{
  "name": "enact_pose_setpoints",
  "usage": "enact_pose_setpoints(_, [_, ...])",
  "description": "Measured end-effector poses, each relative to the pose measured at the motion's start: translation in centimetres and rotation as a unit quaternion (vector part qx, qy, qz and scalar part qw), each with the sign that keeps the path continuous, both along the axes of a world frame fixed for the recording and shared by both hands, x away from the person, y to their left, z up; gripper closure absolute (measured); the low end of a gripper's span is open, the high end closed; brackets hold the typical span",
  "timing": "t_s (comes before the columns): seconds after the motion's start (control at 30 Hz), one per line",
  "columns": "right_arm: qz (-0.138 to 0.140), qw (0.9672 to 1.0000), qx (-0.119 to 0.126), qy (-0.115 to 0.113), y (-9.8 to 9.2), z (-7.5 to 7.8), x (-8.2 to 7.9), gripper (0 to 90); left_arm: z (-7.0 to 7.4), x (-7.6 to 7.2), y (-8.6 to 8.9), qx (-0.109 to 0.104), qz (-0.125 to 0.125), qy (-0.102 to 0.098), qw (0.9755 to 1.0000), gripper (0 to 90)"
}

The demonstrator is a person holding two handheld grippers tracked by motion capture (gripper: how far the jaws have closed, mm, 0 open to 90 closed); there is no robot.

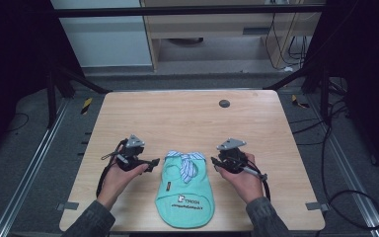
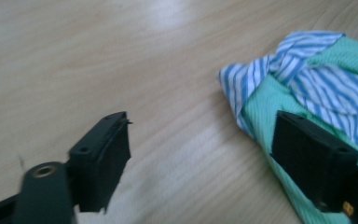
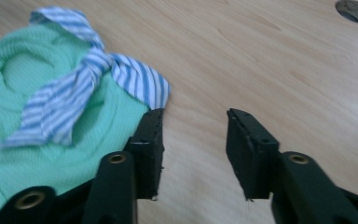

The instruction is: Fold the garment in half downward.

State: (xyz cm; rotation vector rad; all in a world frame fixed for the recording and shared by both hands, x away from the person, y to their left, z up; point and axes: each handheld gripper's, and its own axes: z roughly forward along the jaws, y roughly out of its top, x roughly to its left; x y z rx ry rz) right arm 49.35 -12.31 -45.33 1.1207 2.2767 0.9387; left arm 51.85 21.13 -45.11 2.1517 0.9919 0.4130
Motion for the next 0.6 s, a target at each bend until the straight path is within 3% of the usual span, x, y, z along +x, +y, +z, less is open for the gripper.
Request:
enact_pose_setpoints(0.13, [0.014,0.9999,-0.003,0.001,1.1,0.7,1.1,67.0,0.8,1.0,-0.8,0.01,-0.012,-0.002,0.9999,32.4])
enact_pose_setpoints(0.17, [0.026,0.9997,0.002,0.0,1.8,1.1,1.8,73.6,1.3,1.6,-1.4,0.02,-0.016,-0.006,0.9996,35.0])
enact_pose_setpoints(0.27, [0.033,0.9993,0.018,0.009,2.7,1.3,2.9,80.3,1.9,2.5,-2.0,0.011,-0.018,0.001,0.9998,44.0])
enact_pose_setpoints(0.33, [0.036,0.9991,0.019,0.015,3.0,1.2,3.2,81.6,2.0,2.8,-2.3,0.004,-0.021,0.007,0.9997,46.1])
enact_pose_setpoints(0.43, [0.042,0.9986,0.006,0.032,4.1,0.7,4.1,82.8,1.8,3.6,-3.5,0.021,-0.027,0.015,0.9993,53.1])
enact_pose_setpoints(0.6, [0.044,0.9976,-0.003,0.053,4.7,-0.2,5.1,76.8,0.6,4.4,-5.0,0.026,-0.035,0.035,0.9984,54.5])
